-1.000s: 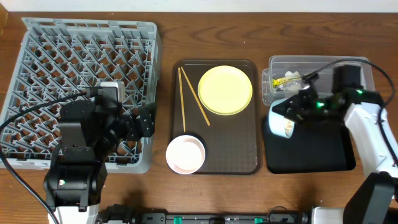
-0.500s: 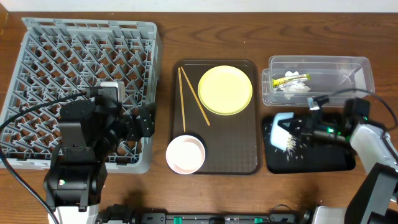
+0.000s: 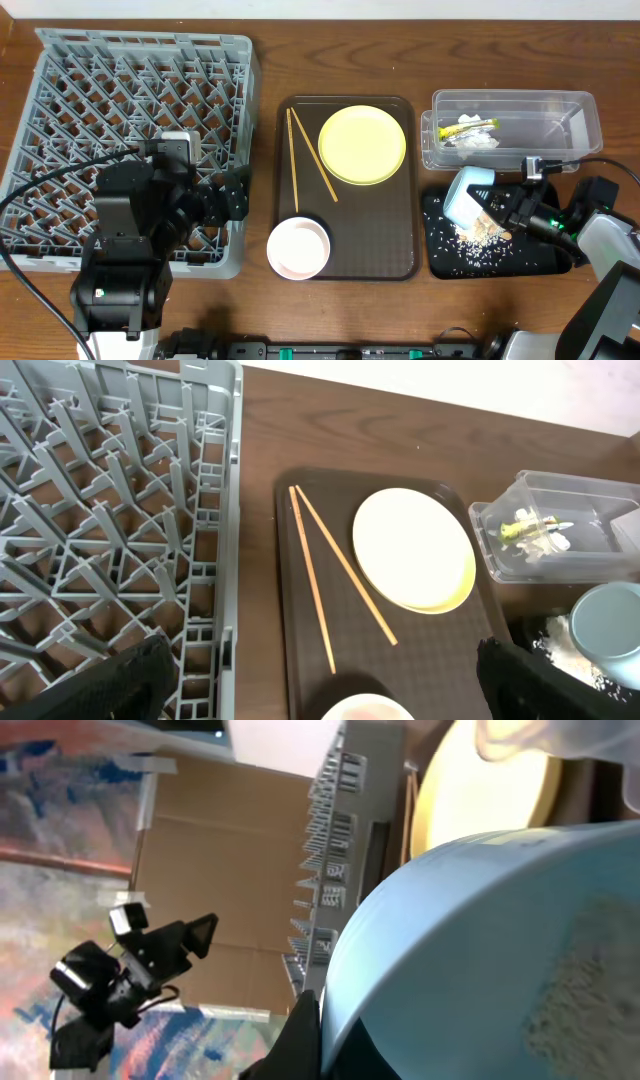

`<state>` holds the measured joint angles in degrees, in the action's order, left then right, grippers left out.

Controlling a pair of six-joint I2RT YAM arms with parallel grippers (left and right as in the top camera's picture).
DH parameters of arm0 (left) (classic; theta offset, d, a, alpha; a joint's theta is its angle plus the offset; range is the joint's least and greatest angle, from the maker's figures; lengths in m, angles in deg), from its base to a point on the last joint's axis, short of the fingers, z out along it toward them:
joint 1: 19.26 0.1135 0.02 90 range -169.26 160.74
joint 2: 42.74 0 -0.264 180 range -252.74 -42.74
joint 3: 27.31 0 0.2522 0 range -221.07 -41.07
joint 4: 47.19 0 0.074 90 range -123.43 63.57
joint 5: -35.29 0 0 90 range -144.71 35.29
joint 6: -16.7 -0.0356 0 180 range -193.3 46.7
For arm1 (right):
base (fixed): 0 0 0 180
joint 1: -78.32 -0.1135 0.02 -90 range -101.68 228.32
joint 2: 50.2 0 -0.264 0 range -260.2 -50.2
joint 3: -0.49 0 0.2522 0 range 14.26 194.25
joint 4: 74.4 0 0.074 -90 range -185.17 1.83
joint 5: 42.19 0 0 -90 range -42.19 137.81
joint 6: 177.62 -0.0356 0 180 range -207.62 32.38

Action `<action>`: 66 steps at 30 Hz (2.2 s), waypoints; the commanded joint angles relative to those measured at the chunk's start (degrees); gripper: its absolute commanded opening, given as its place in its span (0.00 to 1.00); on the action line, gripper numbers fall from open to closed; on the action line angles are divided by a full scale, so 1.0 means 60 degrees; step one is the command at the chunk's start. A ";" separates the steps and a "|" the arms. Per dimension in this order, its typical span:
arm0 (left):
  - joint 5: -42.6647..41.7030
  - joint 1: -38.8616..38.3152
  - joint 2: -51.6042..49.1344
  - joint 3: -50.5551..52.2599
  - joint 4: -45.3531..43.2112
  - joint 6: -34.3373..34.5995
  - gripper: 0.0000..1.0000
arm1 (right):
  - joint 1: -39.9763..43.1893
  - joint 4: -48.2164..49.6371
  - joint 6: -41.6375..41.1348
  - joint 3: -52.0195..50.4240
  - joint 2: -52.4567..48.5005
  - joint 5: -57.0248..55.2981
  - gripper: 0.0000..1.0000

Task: Sort waste into correct bins and load items into the dishwasher
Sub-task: 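Tip the blue bowl over the black tray to dump the rice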

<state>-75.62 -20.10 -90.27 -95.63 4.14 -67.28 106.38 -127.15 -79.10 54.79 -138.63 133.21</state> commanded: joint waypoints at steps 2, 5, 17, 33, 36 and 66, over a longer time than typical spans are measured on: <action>-0.0117 0.0040 -0.0011 -0.0186 0.0025 0.0047 0.97 | 0.0062 0.0004 0.0739 -0.0036 0.0138 0.0663 0.01; -0.0120 0.0040 -0.0011 -0.0186 0.0025 0.0047 0.97 | 0.0062 0.0011 0.0747 -0.0036 0.0138 0.0663 0.01; -0.0117 0.0040 -0.0011 -0.0186 0.0025 0.0047 0.98 | 0.0066 -0.0142 0.0645 -0.0036 0.0138 0.0299 0.01; -0.0117 0.0040 -0.0011 -0.0186 0.0025 0.0047 0.97 | -0.0452 0.0178 -0.0106 -0.0036 0.0131 0.0579 0.01; -0.0117 0.0040 -0.0011 -0.0186 0.0025 0.0047 0.98 | -0.0667 0.0182 0.0069 -0.0007 0.0178 0.0244 0.01; -0.0117 0.0040 -0.0011 -0.0186 0.0025 0.0047 0.97 | -0.1217 0.1585 -0.2820 0.0011 0.0248 -0.1042 0.01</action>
<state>-75.62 -20.10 -90.27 -95.63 4.14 -67.28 100.08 -117.86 -92.09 54.61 -138.30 128.45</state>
